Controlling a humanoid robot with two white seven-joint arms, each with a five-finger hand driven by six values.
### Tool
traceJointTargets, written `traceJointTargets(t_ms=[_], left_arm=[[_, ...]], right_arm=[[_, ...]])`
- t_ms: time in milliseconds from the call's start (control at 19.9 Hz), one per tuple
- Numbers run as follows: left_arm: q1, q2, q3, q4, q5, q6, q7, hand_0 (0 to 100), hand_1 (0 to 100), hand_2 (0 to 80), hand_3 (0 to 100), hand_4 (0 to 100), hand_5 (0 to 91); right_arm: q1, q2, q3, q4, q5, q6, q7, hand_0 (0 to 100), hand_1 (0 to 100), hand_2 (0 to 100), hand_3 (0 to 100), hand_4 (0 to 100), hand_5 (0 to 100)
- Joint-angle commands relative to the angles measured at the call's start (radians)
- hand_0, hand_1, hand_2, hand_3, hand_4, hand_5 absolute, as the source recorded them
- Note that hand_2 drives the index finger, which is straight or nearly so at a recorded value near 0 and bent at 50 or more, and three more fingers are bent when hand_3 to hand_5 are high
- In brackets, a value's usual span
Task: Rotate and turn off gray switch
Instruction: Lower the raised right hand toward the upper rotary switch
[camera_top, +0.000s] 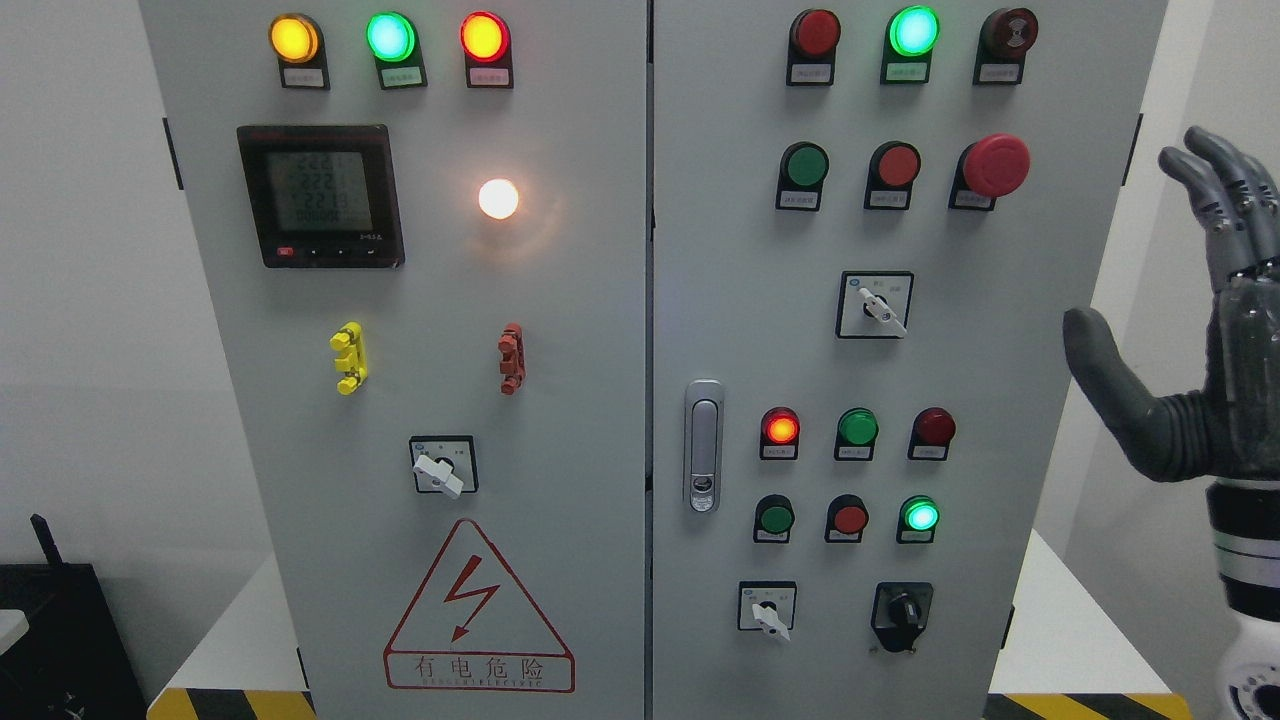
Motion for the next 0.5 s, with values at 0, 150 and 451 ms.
traceJointTargets(t_ms=[0, 150, 451], left_arm=[[-0.009, 0.000, 0.008, -0.025, 0.020, 0.000, -0.001, 12, 39, 0.0, 0, 0, 0.0], [-0.009, 0.000, 0.008, -0.025, 0.020, 0.000, -0.001, 12, 39, 0.0, 0, 0, 0.0], [-0.009, 0.000, 0.008, -0.025, 0.020, 0.000, -0.001, 12, 39, 0.0, 0, 0, 0.0]], right_arm=[[-0.010, 0.027, -0.001, 0.000, -0.003, 0.003, 0.001, 24, 30, 14, 51, 48, 56], [-0.016, 0.036, -0.001, 0.000, -0.003, 0.010, 0.001, 24, 34, 20, 61, 67, 81], [-0.023, 0.062, 0.006, -0.001, -0.003, 0.124, 0.002, 19, 29, 32, 73, 86, 100]])
